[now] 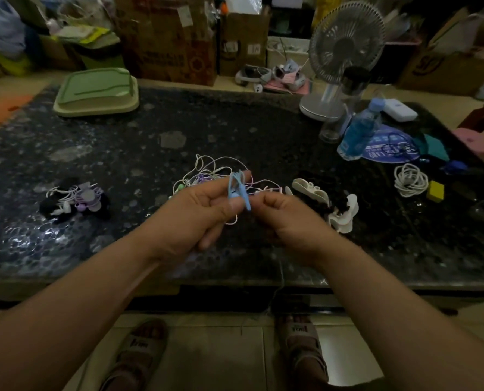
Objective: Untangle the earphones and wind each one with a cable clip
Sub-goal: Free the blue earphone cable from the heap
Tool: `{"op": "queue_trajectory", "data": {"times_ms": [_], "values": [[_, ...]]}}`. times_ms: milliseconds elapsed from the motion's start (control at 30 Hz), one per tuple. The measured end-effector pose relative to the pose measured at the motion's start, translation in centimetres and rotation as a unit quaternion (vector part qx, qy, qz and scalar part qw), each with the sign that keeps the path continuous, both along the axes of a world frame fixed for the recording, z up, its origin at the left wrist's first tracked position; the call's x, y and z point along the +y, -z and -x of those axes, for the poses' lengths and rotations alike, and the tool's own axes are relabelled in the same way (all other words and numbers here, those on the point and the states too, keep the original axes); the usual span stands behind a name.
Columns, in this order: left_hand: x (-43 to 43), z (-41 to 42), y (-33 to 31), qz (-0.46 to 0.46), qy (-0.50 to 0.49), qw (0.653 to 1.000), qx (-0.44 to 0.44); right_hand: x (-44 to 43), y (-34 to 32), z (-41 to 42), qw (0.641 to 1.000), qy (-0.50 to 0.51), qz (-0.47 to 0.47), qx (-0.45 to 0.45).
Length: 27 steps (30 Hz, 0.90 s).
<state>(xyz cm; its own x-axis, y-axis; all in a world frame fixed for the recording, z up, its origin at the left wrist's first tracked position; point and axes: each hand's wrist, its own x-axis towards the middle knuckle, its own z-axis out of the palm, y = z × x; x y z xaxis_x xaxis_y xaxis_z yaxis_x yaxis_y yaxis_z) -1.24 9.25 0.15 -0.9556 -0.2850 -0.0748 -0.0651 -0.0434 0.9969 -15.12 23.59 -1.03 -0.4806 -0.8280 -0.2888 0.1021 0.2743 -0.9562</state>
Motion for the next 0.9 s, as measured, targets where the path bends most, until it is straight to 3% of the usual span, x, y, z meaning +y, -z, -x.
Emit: {"op": "queue_trajectory", "data": {"times_ms": [133,233,333,433,633,733,833,900], "values": [[-1.1,0.3,0.8,0.057,-0.076,0.995,-0.029,-0.3,-0.4,-1.7,0.964,-0.051,-0.078,0.248],[-1.5,0.2,1.8,0.118,-0.061,0.991,-0.03,-0.2,-1.3,-2.0,0.935,-0.094,-0.103,0.327],[-2.0,0.0,2.5,0.213,-0.024,0.976,-0.044,0.3,-1.9,-1.8,0.916,-0.115,-0.118,0.366],[-1.8,-0.1,2.6,0.294,0.027,0.954,-0.049,0.9,-2.8,-0.9,0.922,-0.069,-0.095,0.369],[-0.3,-0.5,1.5,0.333,0.126,0.93,-0.086,1.3,-3.4,0.4,0.919,-0.046,-0.06,0.387],[0.3,-0.8,0.4,0.216,0.209,0.949,-0.091,1.7,-3.5,1.2,0.956,-0.046,-0.037,0.288],[0.1,-1.0,-0.4,0.048,0.233,0.968,-0.08,1.9,-3.1,1.4,0.999,-0.034,0.022,0.016],[0.2,-1.0,-0.7,-0.016,0.222,0.974,-0.037,1.5,-2.3,1.0,0.996,-0.035,0.033,-0.075]]}}
